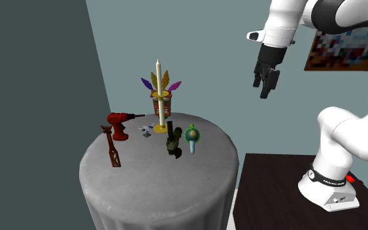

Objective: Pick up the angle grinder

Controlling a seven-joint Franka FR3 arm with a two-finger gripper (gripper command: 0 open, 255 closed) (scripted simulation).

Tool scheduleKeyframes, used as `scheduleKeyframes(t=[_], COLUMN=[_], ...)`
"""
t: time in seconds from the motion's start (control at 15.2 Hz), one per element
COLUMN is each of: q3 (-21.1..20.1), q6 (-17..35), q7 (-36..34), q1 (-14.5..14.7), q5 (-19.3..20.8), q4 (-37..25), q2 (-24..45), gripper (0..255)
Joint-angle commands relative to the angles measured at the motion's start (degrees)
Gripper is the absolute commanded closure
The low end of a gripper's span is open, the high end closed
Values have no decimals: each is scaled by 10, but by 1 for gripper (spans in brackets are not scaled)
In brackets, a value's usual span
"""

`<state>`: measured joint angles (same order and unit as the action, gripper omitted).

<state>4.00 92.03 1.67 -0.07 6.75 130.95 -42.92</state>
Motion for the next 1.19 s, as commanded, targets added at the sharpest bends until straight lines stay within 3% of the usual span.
scheduleKeyframes(t=[0.0, 0.59, 1.12], q3=[0, 28, 50], q6=[0, 104, 151], q7=[0, -7, 6], q1=[0, 10, 16], q5=[0, -46, -108], q4=[0, -81, -204], q2=[0, 192, 372], gripper=[0, 0, 0])
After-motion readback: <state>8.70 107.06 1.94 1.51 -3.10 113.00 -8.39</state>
